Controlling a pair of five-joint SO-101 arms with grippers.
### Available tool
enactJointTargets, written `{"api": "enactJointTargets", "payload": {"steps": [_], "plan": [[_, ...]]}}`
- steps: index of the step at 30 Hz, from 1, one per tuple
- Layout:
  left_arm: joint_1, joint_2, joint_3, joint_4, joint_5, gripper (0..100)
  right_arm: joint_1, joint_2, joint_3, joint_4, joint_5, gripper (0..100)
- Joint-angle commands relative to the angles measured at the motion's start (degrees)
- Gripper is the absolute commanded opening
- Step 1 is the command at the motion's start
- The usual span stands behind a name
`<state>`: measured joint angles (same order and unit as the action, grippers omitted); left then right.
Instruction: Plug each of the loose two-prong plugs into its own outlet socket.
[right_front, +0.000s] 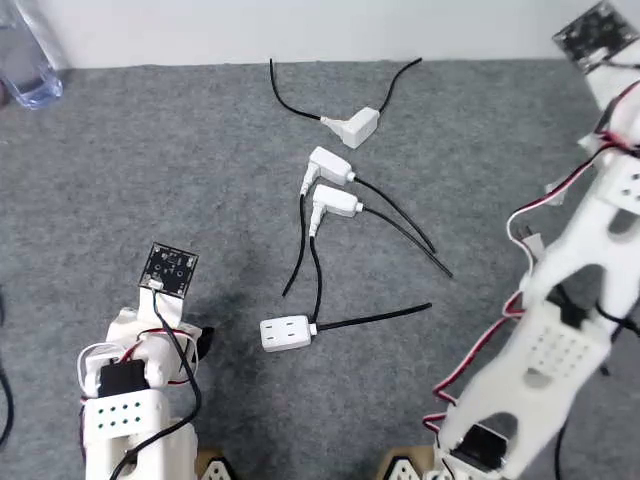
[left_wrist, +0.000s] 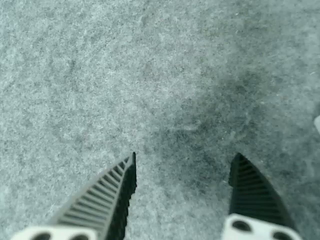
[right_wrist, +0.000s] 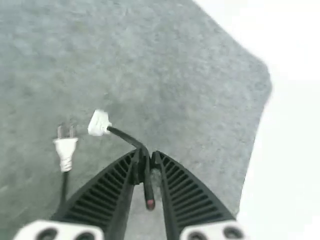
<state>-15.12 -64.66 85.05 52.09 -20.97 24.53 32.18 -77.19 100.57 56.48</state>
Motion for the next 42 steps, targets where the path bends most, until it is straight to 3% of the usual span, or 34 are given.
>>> {"api": "enactJointTargets", "payload": {"steps": [1, 9, 15, 19, 26, 31, 35, 42], "plan": [[0.44, -0.79, -0.22, -1.23, -0.53, 28, -3.3, -16.75, 16.88, 2.59, 0.18, 0.8], [0.44, -0.79, -0.22, -1.23, -0.53, 28, -10.68, -43.91, 47.91, 2.51, 0.53, 0.8], [0.44, -0.79, 0.04, -1.23, -0.53, 28, -9.1, -54.99, 66.11, 2.33, 1.41, 0.8], [0.44, -0.79, 0.13, -1.23, -0.53, 28, -5.23, -56.31, 80.79, 0.31, 7.38, 0.9], [0.44, -0.79, 0.13, -1.23, -0.53, 28, 8.66, -56.22, 102.77, -31.08, 11.43, 0.9], [0.44, -0.79, 0.13, -1.32, -0.53, 28, 12.7, -56.22, 115.69, -46.37, 19.6, 0.9], [0.44, -0.79, 0.13, -1.32, -0.53, 28, 14.9, -56.22, 123.78, -58.95, 19.96, 2.0], [0.44, -0.79, 0.13, -1.32, -0.53, 28, 18.77, -56.4, 133.45, -75.21, 20.4, 32.2]]}}
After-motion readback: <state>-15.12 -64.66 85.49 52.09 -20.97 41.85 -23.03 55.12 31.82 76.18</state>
